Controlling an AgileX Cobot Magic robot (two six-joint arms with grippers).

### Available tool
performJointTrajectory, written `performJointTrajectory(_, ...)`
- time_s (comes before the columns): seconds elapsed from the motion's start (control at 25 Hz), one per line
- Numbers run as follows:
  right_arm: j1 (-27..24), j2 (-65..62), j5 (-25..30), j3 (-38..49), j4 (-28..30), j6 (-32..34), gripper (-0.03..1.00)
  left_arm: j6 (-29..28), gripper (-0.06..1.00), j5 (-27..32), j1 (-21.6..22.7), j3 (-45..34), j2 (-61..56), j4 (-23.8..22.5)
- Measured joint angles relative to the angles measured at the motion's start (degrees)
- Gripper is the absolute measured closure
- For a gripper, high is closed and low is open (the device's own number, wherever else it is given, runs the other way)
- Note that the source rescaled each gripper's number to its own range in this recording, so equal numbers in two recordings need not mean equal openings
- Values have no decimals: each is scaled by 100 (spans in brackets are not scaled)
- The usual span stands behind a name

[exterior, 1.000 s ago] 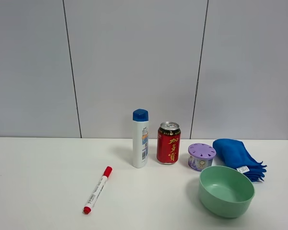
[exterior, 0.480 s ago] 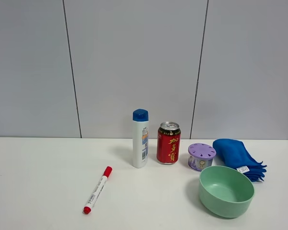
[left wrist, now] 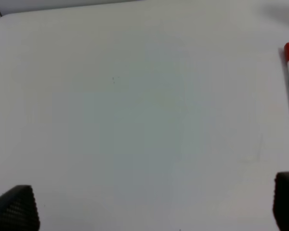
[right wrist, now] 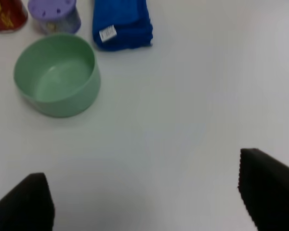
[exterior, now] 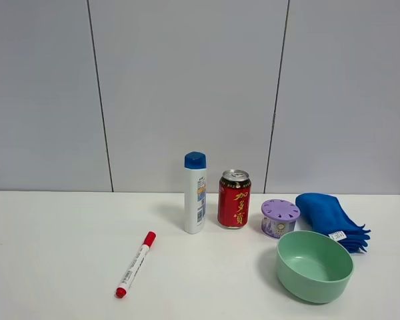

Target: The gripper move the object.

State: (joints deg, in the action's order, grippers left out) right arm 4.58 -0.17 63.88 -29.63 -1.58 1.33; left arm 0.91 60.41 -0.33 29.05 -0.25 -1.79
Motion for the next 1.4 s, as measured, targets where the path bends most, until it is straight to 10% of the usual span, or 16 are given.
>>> performJointTrajectory(1.4,0,0,-315,152,-256,6,10,0,-6,0,0,0,0,0)
